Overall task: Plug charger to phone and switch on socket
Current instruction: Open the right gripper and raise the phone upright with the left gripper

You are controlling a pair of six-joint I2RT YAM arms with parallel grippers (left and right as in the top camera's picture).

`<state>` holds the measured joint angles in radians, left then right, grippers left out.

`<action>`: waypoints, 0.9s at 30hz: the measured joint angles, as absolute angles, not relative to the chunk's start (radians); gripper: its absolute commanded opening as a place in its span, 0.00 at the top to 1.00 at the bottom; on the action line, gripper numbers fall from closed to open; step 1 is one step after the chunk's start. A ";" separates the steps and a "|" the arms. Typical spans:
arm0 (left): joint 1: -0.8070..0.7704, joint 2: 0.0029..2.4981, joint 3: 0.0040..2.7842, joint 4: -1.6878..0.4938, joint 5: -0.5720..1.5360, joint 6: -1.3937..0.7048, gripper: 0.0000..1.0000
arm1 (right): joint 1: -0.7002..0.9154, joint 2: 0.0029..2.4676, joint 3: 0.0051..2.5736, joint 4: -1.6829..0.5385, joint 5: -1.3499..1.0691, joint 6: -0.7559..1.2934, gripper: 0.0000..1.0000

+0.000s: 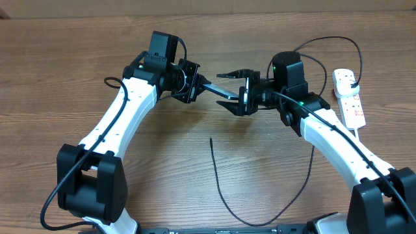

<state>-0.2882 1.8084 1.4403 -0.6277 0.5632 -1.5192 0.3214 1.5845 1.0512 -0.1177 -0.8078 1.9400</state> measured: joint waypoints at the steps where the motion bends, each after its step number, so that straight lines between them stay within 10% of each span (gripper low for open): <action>1: -0.288 1.808 1.440 -0.628 0.563 -1.518 0.96 | 0.321 1.584 1.051 -0.117 -0.809 1.938 0.18; 11: -0.246 1.808 1.440 -0.628 0.560 -1.500 0.96 | 0.321 1.584 1.051 -0.117 -0.808 1.938 0.00; 27: -0.003 1.808 1.440 -0.628 0.667 -1.269 0.96 | 0.249 1.584 1.051 -0.140 -0.807 1.700 0.00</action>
<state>-0.0032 1.8084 1.4403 -0.6277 0.6670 -1.2694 0.2485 1.5845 1.0512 -0.1398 -0.8070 1.7004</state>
